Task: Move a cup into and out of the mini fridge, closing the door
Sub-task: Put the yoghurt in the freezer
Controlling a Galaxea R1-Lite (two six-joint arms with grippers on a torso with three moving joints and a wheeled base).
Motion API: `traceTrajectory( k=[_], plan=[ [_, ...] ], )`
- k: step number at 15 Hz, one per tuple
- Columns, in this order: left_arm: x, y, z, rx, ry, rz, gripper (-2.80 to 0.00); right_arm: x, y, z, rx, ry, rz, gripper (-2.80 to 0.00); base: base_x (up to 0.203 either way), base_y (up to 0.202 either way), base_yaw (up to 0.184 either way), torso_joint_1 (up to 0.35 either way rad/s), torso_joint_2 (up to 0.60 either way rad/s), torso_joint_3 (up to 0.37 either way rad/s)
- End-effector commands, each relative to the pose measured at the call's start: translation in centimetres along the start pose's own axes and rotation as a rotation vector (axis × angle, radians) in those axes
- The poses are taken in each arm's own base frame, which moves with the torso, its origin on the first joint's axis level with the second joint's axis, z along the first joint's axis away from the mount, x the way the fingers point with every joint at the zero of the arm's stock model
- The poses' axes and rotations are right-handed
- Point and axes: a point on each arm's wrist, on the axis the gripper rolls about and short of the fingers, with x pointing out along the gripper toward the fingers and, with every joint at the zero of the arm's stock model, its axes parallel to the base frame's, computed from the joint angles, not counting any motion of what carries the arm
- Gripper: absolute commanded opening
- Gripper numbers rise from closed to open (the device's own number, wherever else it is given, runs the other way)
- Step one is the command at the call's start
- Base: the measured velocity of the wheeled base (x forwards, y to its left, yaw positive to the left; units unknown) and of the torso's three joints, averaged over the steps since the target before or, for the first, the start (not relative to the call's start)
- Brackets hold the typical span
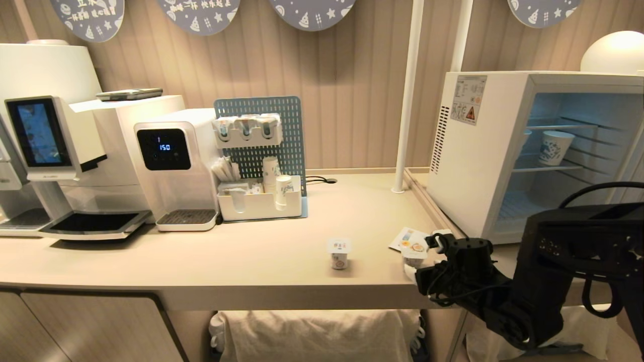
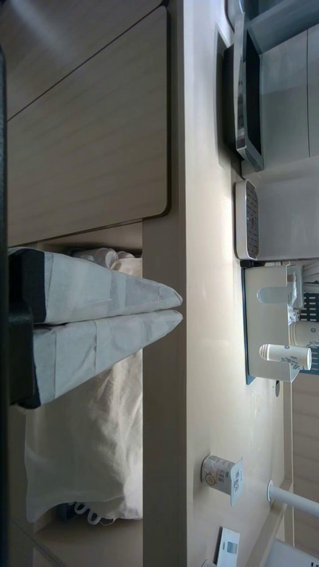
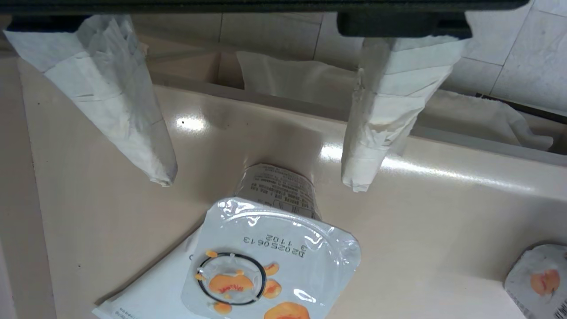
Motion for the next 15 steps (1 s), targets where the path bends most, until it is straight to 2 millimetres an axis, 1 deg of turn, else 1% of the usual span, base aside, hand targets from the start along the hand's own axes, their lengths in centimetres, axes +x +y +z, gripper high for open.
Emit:
traceTrajectory(
  k=[1, 6, 13, 15],
  plan=[
    [0.0, 0.0, -0.1, -0.001, 0.003, 0.001, -2.80, 0.2, 0.1, 0.9, 0.004, -0.017, -0.001, 0.00, 0.000, 0.000, 0.000, 0.000, 0.00, 0.000],
    [0.0, 0.0, -0.1, -0.001, 0.002, 0.001, -2.80, 1.9, 0.3, 2.4, 0.007, 0.017, -0.076, 0.00, 0.000, 0.000, 0.000, 0.000, 0.00, 0.000],
    [0.0, 0.0, -0.1, -0.001, 0.002, 0.001, -2.80, 3.9, 1.0, 4.2, -0.006, 0.065, -0.099, 0.00, 0.000, 0.000, 0.000, 0.000, 0.00, 0.000],
    [0.0, 0.0, -0.1, -0.002, 0.002, 0.001, -2.80, 4.6, 1.3, 4.4, -0.011, 0.080, -0.099, 0.00, 0.000, 0.000, 0.000, 0.000, 0.00, 0.000]
  ],
)
